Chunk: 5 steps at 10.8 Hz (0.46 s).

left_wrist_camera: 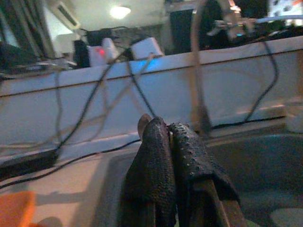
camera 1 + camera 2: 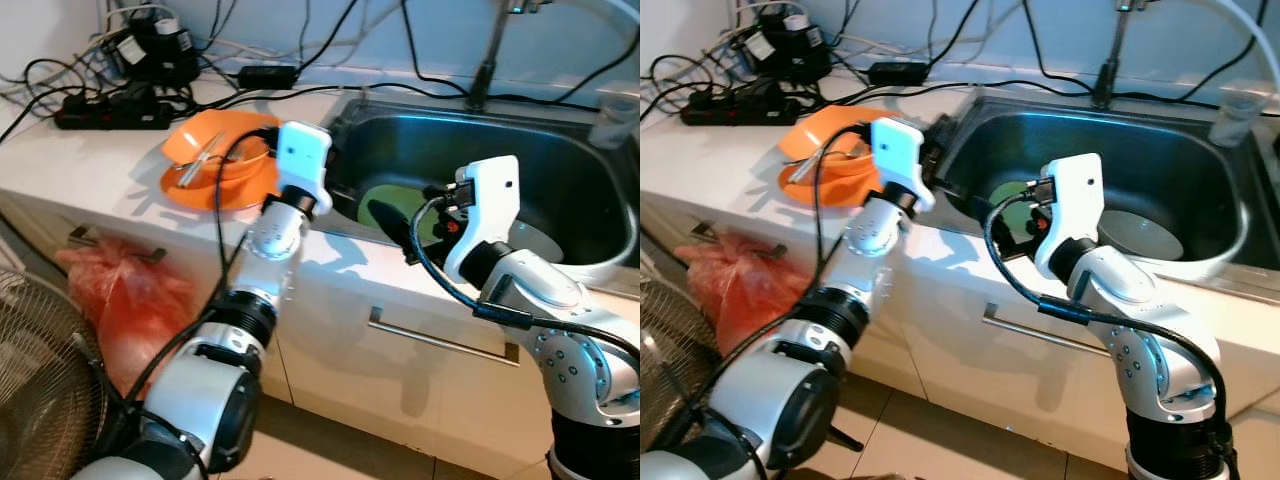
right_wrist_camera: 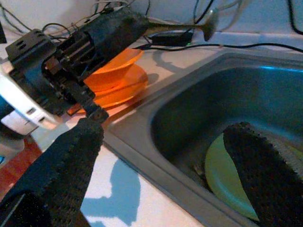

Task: Kitchen organization

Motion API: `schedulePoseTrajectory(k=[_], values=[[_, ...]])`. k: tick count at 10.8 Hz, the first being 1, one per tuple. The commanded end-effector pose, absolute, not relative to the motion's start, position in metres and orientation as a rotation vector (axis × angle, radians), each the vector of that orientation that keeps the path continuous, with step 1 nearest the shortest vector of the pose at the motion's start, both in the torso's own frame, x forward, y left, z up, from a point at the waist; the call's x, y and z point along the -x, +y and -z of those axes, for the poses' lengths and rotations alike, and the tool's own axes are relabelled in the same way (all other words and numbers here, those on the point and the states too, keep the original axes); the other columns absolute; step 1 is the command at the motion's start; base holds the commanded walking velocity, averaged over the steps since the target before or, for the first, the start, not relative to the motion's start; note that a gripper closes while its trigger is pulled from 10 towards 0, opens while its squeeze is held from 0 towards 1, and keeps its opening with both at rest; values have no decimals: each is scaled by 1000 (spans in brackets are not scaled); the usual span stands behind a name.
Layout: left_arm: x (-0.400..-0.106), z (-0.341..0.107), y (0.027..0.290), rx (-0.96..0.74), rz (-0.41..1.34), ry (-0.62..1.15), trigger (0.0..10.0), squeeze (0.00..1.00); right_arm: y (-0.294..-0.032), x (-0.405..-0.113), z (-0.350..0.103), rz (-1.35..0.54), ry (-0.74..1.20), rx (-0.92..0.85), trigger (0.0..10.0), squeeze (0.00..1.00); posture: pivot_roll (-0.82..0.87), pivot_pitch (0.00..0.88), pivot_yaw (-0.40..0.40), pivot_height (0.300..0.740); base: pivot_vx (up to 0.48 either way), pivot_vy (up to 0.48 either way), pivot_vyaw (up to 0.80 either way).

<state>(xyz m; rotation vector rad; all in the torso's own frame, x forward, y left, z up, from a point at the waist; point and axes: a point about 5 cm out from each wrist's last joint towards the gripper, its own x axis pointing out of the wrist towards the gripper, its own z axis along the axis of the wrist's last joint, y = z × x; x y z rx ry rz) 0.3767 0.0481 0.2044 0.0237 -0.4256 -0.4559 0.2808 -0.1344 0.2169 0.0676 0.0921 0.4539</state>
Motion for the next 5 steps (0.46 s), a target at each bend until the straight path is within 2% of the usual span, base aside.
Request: schedulePoseTrajectory(k=[1,3,5], values=[[-376,-202,45,-24,480,-405,0,0,-137,-279,-221,-444,70,-64,10000,0,-196,0,96,740,0,0,0],[-373,-191,39,-5,507,-363,0,0,-138,-277,-218,-444,90,-54,10000,0,-207,0,93,740,0,0,-753],[-371,-180,35,19,514,-315,0,0,-142,-272,-217,-433,108,-39,10000,0,-244,0,78,740,0,0,0]])
